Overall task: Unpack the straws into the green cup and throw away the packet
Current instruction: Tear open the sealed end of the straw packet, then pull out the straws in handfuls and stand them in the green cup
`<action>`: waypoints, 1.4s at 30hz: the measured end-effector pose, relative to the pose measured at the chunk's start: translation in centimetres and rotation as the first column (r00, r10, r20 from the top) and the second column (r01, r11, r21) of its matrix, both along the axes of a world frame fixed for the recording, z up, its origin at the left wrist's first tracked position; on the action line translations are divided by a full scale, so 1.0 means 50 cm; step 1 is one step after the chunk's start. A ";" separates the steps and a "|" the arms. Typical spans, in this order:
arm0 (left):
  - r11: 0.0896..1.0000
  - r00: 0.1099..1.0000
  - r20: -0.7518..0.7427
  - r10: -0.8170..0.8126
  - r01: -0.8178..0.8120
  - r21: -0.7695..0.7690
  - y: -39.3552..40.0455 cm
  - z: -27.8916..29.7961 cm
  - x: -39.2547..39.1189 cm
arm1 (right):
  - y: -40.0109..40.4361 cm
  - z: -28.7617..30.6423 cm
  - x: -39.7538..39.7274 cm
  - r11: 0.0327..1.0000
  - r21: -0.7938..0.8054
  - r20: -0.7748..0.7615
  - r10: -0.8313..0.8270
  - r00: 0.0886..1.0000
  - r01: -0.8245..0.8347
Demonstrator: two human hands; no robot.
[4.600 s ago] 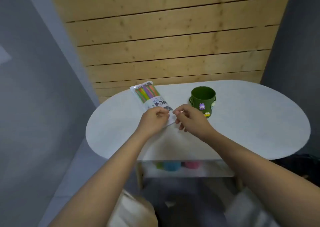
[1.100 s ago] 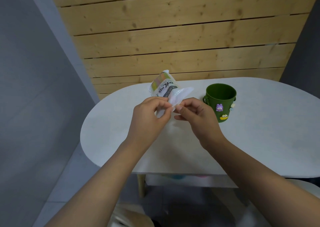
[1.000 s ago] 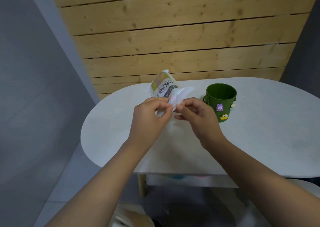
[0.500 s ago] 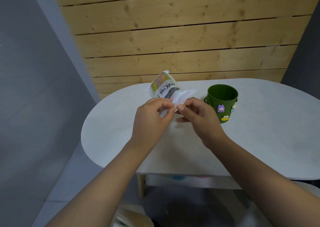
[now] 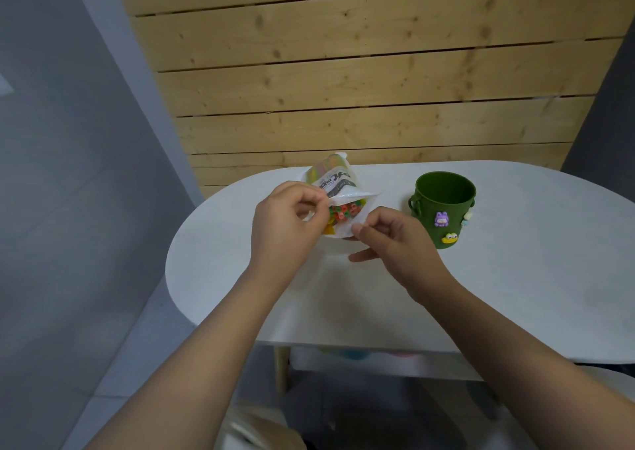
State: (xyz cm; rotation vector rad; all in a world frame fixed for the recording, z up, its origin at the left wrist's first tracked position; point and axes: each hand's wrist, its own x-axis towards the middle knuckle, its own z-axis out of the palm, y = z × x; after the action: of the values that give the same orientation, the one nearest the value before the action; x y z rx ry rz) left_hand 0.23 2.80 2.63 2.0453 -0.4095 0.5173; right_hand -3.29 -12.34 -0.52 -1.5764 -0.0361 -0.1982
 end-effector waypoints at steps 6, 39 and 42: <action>0.999 0.992 0.128 -0.001 -0.006 0.048 -0.009 -0.015 -0.004 | -0.019 -0.005 -0.003 0.977 -0.200 -0.085 -0.092 0.992 0.073; 0.957 0.780 -0.619 -0.095 -0.100 -0.273 -0.077 -0.065 -0.014 | -0.025 -0.021 0.006 0.985 -0.124 -0.200 -0.145 0.969 0.122; 0.939 0.697 -0.713 -0.083 -0.185 -0.290 -0.078 -0.066 -0.001 | -0.022 -0.024 0.008 0.981 -0.162 -0.225 -0.145 0.964 0.110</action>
State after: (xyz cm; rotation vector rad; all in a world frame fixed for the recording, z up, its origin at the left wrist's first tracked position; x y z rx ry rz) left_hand 0.18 -1.08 -0.68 1.7419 0.2133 -0.2089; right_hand -2.90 -13.42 -1.73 -1.7427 0.2426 -0.1098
